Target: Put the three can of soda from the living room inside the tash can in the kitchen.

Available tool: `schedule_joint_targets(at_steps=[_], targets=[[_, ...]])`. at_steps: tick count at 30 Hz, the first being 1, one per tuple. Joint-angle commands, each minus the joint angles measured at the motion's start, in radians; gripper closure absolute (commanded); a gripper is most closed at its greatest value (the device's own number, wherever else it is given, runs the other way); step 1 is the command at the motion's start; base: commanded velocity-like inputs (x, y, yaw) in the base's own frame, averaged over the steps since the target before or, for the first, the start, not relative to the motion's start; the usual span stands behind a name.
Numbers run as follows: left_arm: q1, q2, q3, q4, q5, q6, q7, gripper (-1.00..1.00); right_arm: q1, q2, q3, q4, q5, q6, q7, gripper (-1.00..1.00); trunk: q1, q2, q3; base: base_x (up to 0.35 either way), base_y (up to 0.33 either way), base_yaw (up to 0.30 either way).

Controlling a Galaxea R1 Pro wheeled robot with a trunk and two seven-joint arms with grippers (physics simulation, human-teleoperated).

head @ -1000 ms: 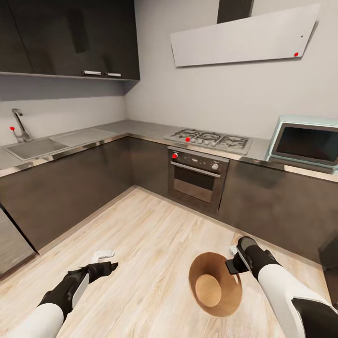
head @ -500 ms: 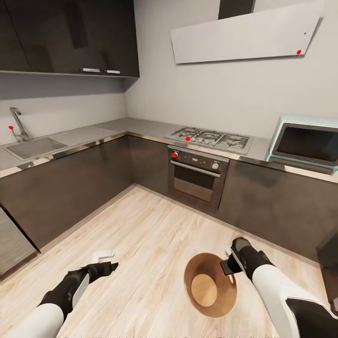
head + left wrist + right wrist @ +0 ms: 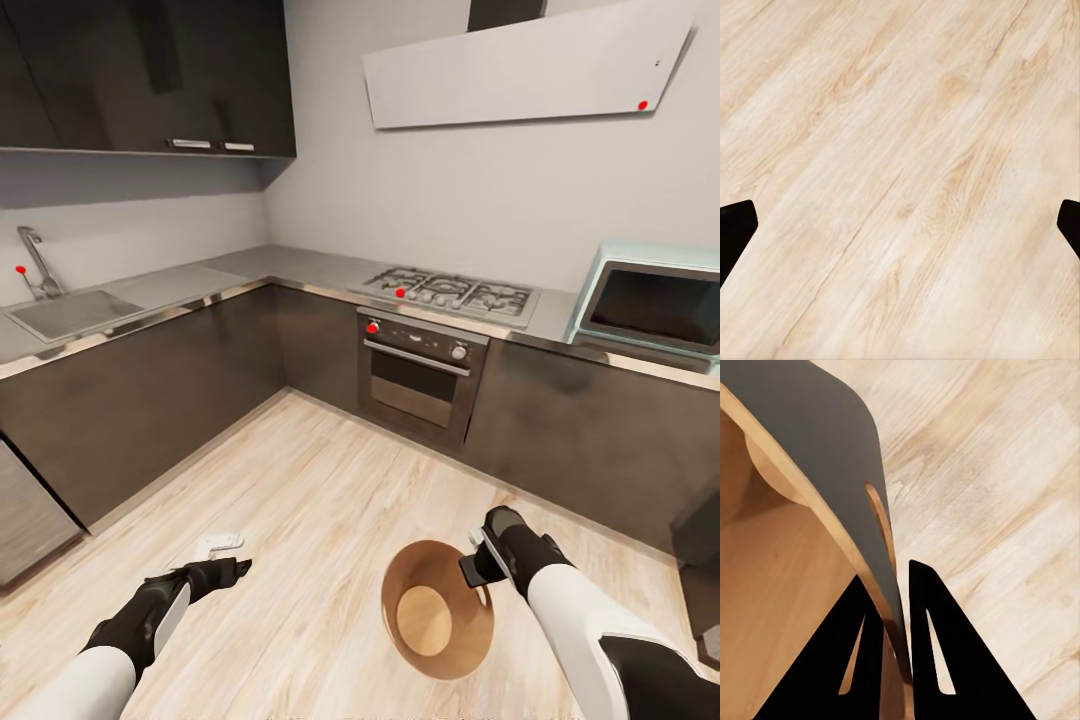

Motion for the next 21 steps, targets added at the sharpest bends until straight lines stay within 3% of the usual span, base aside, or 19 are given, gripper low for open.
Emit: schedule_joint_targets(at_steps=[1,9,21], targets=[[0.000,0.000,0.000,0.000,0.000,0.000,0.000,-1.00,0.000,0.002,-0.003,0.000,-0.015,0.002,0.002,1.00,-0.004,0.007,0.002,0.000,0.000,0.000],[0.000,-0.001,0.000,-0.006,0.004,-0.003,0.000,-1.00,0.000,0.008,-0.004,0.001,-0.017,0.002,-0.027,1.00,-0.023,0.042,0.006,0.000,0.000,0.000],[0.002,0.002,-0.004,-0.003,-0.007,-0.134,-0.001,-1.00,0.000,0.009,-0.005,-0.011,-0.019,-0.001,-0.019,1.00,-0.023,0.042,0.005,0.000,0.000,0.000]])
